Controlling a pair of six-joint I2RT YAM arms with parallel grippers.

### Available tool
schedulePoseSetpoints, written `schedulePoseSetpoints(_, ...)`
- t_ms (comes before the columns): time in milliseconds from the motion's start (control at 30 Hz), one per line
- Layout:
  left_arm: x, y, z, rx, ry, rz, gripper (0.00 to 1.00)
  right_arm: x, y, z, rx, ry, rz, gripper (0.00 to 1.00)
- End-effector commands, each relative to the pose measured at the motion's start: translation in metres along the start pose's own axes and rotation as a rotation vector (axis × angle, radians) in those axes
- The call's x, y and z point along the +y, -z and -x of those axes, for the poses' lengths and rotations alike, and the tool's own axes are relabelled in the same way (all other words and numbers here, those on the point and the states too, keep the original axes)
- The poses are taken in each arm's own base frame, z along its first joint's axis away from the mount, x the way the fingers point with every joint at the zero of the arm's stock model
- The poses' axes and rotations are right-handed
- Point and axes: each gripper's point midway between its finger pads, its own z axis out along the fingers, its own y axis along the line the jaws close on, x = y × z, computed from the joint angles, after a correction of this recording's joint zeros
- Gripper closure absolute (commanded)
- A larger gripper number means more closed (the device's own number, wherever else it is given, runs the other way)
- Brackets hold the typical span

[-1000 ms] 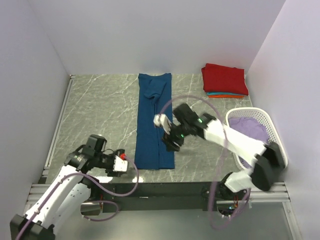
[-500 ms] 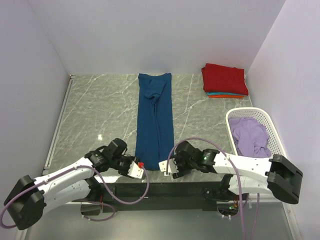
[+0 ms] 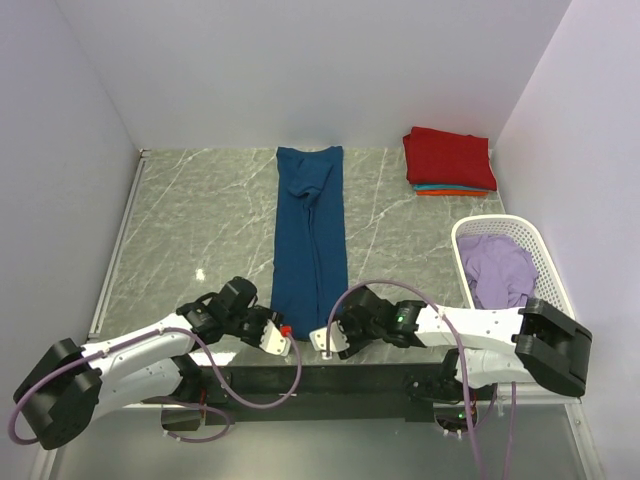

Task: Fold and stack the t-shirts
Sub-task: Fold the tshirt

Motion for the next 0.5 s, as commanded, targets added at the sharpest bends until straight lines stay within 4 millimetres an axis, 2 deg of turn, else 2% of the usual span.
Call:
schedulePoseSetpoints(0, -0.011, -0.002, -0.014, 0.051, -0.008, -0.038, 0.51, 0.006, -0.003, 0.006, -0.024, 0.080, 0.013, 0.42)
schedulePoseSetpoints(133, -0.011, 0.000, -0.009, 0.032, -0.014, -0.037, 0.51, 0.015, -0.002, 0.001, -0.013, 0.111, 0.050, 0.38)
schedulePoseSetpoints(300, -0.011, -0.002, -0.010, 0.038, 0.002, -0.044, 0.51, 0.014, -0.011, -0.001, 0.020, 0.091, 0.067, 0.40)
schedulePoseSetpoints(333, -0.011, -0.002, -0.010, 0.041, 0.004, -0.046, 0.52, 0.010, -0.012, 0.000, 0.027, 0.084, 0.062, 0.43)
schedulePoseSetpoints(467, -0.010, 0.000, -0.010, 0.047, 0.014, -0.050, 0.59, 0.017, -0.018, -0.012, 0.072, 0.077, 0.083, 0.57)
